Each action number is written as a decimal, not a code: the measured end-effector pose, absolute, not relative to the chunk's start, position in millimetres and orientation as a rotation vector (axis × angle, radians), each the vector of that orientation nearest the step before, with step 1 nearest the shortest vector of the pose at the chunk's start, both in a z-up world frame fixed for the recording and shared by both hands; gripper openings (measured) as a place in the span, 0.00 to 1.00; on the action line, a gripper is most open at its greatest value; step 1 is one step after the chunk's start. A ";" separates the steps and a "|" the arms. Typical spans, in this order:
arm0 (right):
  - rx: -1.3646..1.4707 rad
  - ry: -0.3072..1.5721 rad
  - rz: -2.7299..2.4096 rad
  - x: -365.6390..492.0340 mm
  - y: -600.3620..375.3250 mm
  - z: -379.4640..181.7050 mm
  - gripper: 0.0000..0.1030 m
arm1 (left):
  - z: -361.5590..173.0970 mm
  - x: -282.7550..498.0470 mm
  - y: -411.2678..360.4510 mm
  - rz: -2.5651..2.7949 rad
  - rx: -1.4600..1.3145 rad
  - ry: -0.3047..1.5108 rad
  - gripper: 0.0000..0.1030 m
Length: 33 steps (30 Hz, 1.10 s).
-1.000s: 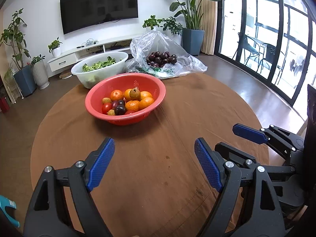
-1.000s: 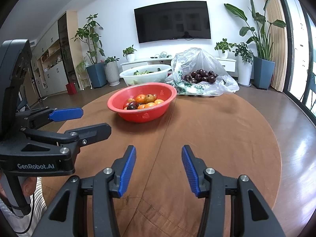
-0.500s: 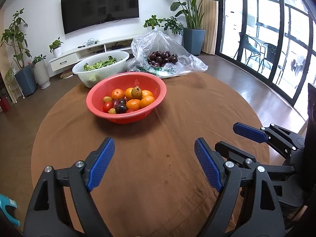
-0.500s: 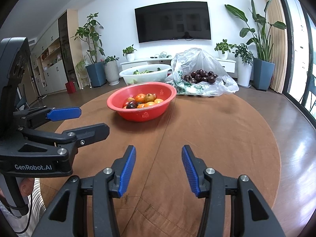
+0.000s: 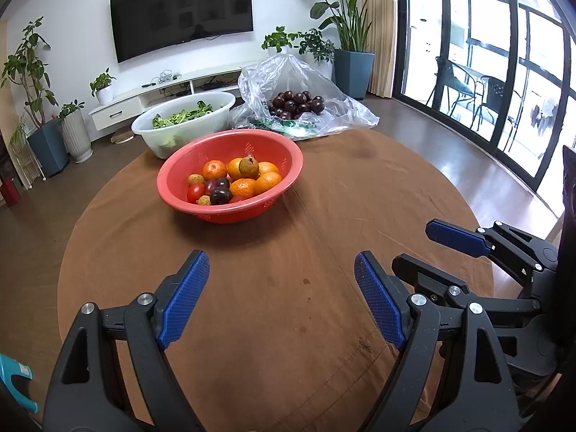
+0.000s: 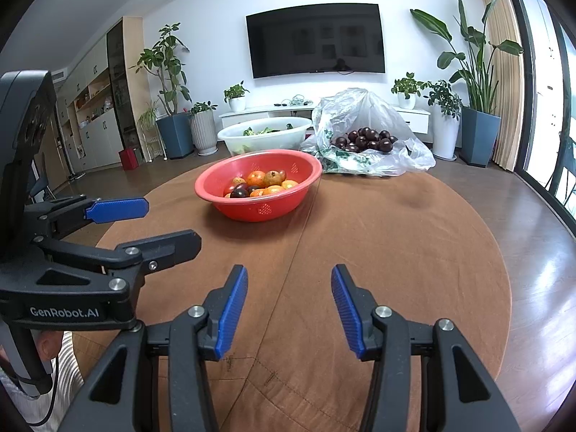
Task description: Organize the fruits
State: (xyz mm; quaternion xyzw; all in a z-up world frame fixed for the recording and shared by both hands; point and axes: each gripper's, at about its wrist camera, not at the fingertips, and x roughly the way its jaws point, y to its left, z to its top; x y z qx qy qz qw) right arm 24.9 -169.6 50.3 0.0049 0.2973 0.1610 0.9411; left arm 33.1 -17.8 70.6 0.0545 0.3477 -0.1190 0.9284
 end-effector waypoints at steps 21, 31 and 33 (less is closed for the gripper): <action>0.006 0.607 0.328 25.4 -169.7 49.4 0.51 | 69.9 32.5 -17.4 -0.243 0.114 0.712 0.80; 0.004 0.605 0.327 24.2 -168.9 50.5 0.51 | 70.7 34.7 -11.6 -0.226 0.107 0.699 0.87; 0.003 0.605 0.327 24.3 -168.4 51.3 0.51 | 71.8 34.5 -10.9 -0.233 0.097 0.692 0.87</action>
